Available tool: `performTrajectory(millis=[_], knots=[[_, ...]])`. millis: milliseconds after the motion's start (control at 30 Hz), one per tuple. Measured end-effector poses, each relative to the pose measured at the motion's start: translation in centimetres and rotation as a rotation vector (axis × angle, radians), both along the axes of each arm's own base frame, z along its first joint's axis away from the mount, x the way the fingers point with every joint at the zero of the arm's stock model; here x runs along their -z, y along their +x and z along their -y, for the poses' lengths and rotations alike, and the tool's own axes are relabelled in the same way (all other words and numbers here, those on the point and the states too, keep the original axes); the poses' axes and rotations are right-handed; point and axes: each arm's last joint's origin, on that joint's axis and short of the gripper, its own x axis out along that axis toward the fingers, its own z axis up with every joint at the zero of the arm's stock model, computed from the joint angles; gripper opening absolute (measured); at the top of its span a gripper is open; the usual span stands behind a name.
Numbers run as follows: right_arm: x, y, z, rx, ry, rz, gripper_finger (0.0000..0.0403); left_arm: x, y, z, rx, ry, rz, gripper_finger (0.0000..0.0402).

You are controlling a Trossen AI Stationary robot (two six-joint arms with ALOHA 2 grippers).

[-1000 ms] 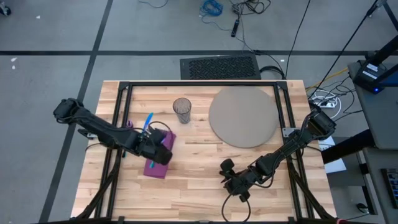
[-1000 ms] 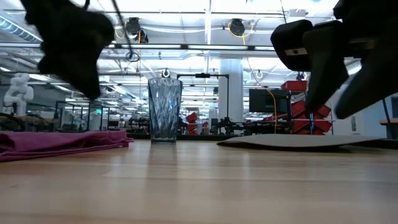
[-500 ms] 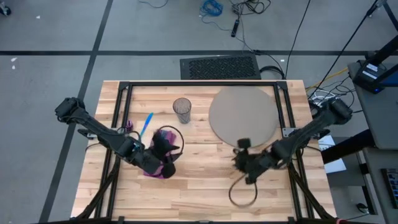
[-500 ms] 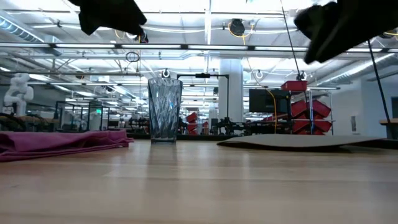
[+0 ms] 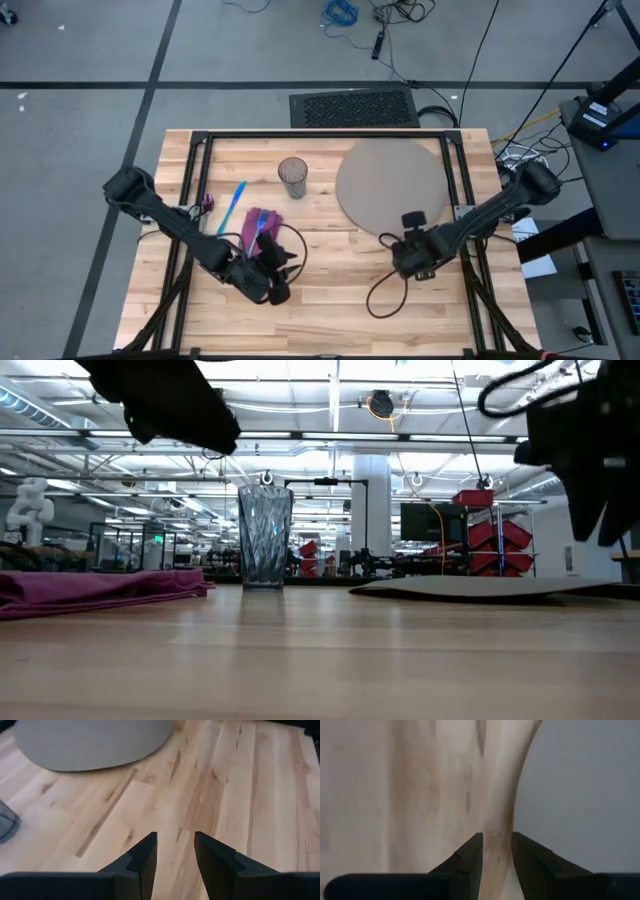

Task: Set table place
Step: Move the gray placemat to the center of the table

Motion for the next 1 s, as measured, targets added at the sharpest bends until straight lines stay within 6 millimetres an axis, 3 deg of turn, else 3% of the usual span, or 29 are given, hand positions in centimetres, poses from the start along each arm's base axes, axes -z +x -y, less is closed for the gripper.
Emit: performTrajectory(millis=[200,400,700,1000], knots=[[3.7,0.7,-1.2,-0.015,-0.163,-0.108,0.0089,1.1,0.8,0.8,0.02,-0.026,0.009,0.0116],[5.9,0.9,-2.1,-0.002,-0.244,-0.109,0.0091,1.0,0.9,1.1,0.028,-0.041,0.028,0.0116],[6.2,1.0,-2.2,0.068,-0.374,0.014,0.0132,0.9,1.0,1.1,0.025,-0.043,0.05,0.0116],[6.4,1.4,-2.5,0.088,-0.335,0.06,0.0152,0.8,1.0,1.2,0.023,-0.046,0.06,0.0116]])
